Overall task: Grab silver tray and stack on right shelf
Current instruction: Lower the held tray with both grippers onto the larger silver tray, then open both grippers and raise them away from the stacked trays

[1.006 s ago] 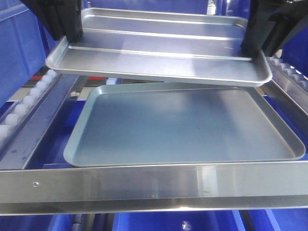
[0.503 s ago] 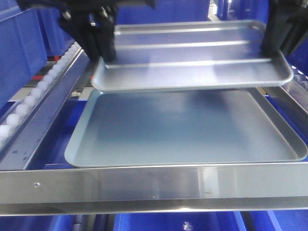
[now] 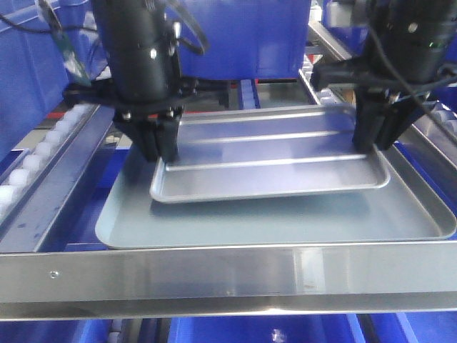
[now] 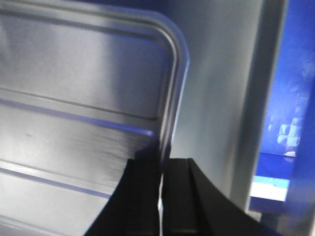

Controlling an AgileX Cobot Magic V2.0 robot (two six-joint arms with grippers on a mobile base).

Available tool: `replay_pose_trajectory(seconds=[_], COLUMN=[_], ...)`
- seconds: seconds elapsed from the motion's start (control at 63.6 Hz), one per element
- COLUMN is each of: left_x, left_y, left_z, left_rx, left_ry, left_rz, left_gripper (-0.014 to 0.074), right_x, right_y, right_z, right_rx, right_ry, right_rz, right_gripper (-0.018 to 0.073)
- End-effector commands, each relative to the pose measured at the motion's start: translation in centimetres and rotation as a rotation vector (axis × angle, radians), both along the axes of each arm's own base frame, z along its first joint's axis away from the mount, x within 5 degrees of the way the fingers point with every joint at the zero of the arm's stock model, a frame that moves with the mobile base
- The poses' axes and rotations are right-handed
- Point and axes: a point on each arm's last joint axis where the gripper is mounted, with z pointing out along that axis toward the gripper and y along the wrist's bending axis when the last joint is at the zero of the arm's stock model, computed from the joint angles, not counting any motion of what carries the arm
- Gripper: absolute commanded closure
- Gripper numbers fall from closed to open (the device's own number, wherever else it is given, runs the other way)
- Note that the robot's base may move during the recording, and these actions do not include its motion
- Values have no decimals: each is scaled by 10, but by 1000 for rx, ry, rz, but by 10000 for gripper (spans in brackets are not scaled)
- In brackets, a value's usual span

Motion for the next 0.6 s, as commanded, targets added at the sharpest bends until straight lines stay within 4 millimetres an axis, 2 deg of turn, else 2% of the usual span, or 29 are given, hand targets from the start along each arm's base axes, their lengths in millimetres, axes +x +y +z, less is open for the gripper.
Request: replay_pose_trajectory(seconds=[0.0, 0.094, 0.173, 0.251, 0.44, 0.519, 0.582], left_x=[4, 4, 5, 5, 7, 7, 7], left_y=[7, 6, 7, 8, 10, 12, 12], left_z=[26, 26, 26, 26, 25, 25, 25], left_rx=[0, -5, -11, -19, -44, -47, -49], left_ry=[-78, -85, -81, -75, -45, -43, -35], left_rz=[-48, -67, -62, -57, -85, -85, -94], left_gripper=[697, 697, 696, 695, 693, 680, 624], right_x=[4, 4, 4, 4, 3, 3, 1], right_y=[-5, -5, -5, -5, -5, -5, -6], right_z=[27, 27, 27, 27, 27, 30, 33], right_rx=[-15, -14, -14, -14, -15, -12, -10], right_ry=[-117, -120, -120, -120, -119, -127, -137], right_rz=[28, 28, 28, 28, 27, 28, 27], right_gripper=[501, 491, 439, 346, 6, -43, -43])
